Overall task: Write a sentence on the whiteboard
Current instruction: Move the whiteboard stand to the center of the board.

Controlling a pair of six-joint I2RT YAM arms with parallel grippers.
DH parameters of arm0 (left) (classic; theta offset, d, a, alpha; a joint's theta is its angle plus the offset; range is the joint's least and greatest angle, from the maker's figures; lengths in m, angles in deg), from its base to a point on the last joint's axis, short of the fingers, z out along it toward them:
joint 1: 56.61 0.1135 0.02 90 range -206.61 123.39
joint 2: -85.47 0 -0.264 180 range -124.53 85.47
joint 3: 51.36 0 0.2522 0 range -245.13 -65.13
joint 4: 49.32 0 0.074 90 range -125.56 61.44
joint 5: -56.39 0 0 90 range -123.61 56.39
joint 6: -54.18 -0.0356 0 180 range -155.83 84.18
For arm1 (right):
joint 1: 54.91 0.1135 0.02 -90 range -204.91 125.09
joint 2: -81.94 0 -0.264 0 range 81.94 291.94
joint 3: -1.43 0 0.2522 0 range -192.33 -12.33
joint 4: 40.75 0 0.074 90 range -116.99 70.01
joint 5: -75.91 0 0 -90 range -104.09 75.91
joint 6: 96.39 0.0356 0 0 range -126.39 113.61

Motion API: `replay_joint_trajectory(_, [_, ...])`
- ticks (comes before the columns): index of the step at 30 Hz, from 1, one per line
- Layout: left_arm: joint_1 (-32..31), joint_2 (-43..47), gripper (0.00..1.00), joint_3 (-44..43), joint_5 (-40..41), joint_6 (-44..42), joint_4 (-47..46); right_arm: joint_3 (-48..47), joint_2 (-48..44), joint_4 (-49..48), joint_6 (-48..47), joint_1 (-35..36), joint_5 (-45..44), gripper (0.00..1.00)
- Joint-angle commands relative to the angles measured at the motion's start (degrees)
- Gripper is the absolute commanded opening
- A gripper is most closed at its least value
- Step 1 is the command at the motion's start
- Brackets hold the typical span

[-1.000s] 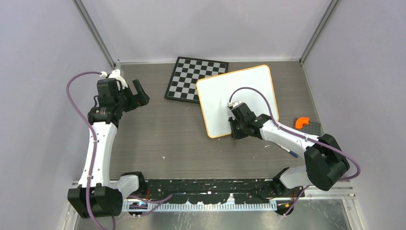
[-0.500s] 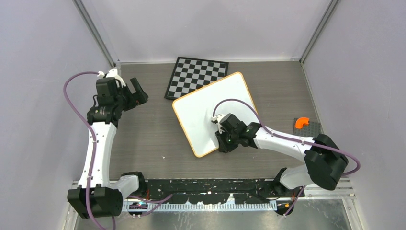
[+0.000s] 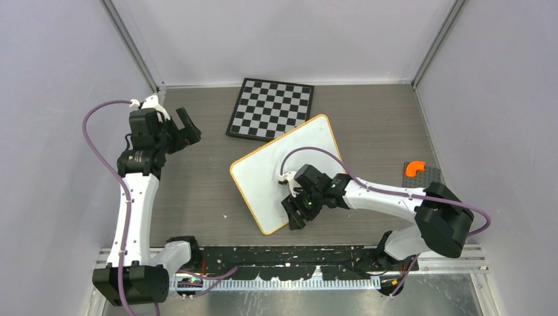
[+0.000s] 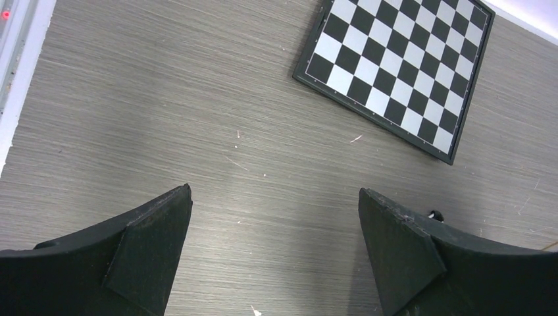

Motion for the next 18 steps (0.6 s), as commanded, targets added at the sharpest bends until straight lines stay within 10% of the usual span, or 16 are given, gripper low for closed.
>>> replay_joint_trajectory(1, [0.3, 1.46, 1.0, -0.58, -0.12, -0.7, -0.11, -3.44, -2.45, 3.43, -5.5, 0.24, 2.04, 0.68])
replay_joint_trajectory(11, [0.32, 1.51, 1.0, -0.27, -3.88, -1.18, -1.12, -9.09, -11.39, 24.15, -27.47, -1.73, -1.44, 0.71])
replay_joint_trajectory(18, [0.25, 1.13, 1.0, 0.1, -7.42, -4.02, -1.84, -11.19, -19.05, 32.79, -34.11, -19.25, -2.33, 0.86])
